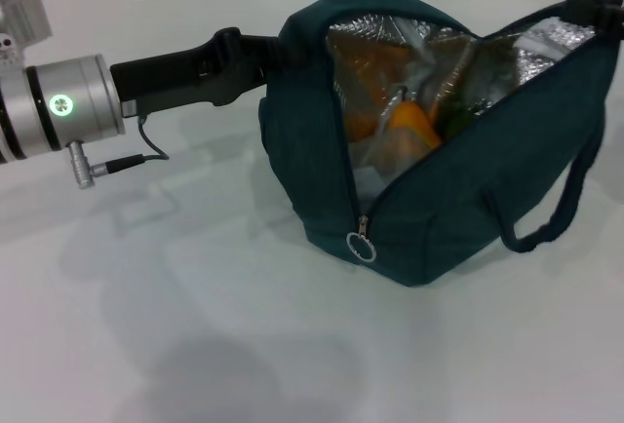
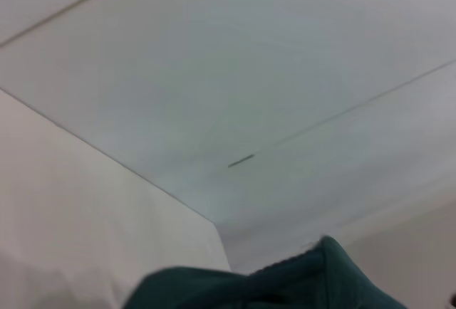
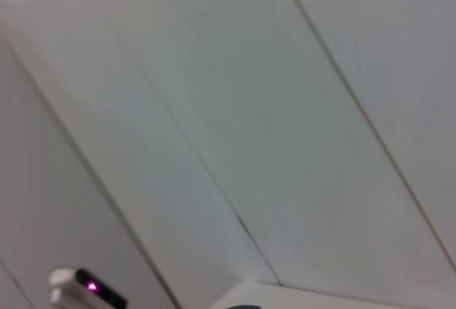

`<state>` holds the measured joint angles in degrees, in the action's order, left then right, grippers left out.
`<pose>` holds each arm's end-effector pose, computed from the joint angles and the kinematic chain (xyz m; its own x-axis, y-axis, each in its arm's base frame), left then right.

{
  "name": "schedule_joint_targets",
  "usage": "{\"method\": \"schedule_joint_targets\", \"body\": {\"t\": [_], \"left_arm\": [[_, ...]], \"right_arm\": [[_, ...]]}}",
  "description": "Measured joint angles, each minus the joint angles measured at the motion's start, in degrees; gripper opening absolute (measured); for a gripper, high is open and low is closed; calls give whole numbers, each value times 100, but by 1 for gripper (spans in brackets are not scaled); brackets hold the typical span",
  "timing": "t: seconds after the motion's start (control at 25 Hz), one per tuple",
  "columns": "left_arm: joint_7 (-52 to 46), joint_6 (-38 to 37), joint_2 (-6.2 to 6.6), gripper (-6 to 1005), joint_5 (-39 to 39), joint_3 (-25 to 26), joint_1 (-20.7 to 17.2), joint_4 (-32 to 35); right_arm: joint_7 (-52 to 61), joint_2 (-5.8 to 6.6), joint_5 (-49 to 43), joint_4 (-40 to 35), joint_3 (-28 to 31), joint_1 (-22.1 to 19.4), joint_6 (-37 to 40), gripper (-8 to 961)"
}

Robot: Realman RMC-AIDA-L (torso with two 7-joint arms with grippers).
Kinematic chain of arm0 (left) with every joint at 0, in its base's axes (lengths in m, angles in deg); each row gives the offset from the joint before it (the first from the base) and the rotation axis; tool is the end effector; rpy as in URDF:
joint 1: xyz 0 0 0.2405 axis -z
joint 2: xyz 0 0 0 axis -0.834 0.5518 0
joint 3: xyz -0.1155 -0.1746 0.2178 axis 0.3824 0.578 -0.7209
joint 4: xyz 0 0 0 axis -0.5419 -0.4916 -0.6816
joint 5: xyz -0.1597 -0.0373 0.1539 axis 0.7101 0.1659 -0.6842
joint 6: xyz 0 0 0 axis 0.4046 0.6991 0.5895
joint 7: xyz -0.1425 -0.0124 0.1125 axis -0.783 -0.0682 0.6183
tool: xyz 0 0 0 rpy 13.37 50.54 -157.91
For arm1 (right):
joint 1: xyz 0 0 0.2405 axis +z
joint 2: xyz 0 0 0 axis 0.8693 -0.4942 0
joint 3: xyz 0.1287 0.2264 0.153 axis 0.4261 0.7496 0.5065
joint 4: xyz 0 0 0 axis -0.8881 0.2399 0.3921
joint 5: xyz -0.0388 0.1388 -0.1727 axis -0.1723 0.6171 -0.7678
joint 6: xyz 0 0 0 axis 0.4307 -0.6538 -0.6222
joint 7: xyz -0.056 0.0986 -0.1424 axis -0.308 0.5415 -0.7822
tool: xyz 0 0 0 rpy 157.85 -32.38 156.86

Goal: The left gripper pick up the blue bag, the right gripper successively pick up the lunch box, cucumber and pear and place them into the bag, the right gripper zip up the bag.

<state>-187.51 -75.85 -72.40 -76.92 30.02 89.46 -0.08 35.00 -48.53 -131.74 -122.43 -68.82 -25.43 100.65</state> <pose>-0.2531 0.4111 -0.0426 0.0515 0.8371 0.5447 0.8331 -0.3368 0.4389 0.2546 0.4318 0.0496 0.5409 -0.4112 -0.7337 -0.6102 -0.7922 -0.0059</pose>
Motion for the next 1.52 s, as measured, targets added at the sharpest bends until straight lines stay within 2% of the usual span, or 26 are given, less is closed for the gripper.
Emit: {"method": "schedule_joint_targets", "body": {"t": [0.08, 0.36, 0.6, 0.72, 0.8, 0.92, 0.96, 1.12, 1.52], "left_arm": [[0, 0, 0, 66, 0, 0, 0, 0], [-1, 31, 3, 67, -14, 0, 27, -5], [3, 13, -18, 67, -30, 1, 14, 12], [50, -15, -39, 67, -26, 1, 9, 5], [127, -41, -70, 66, -6, -2, 5, -12], [183, -56, -106, 68, -6, -18, 5, -20], [236, -62, -135, 69, -20, -40, 5, -27], [269, -71, -148, 74, -29, -44, -22, -29], [395, -163, -177, 85, -33, -45, -140, -37]], "right_arm": [[-258, -22, 124, -59, 88, -139, 204, 619], [-399, -3, 192, 6, 170, -251, 260, 606], [-344, -248, 166, 42, 163, -155, -166, 609], [-322, -289, 197, 282, 164, 113, 100, 610], [-313, -362, 292, 352, 188, 239, 211, 610], [-277, -508, 319, 311, 106, 325, -136, 612], [-262, -521, 311, 310, 74, 342, -223, 612], [-255, -551, 576, 279, 76, 295, -198, 612], [-243, -494, 1441, 274, 98, -35, 54, 606]]}}
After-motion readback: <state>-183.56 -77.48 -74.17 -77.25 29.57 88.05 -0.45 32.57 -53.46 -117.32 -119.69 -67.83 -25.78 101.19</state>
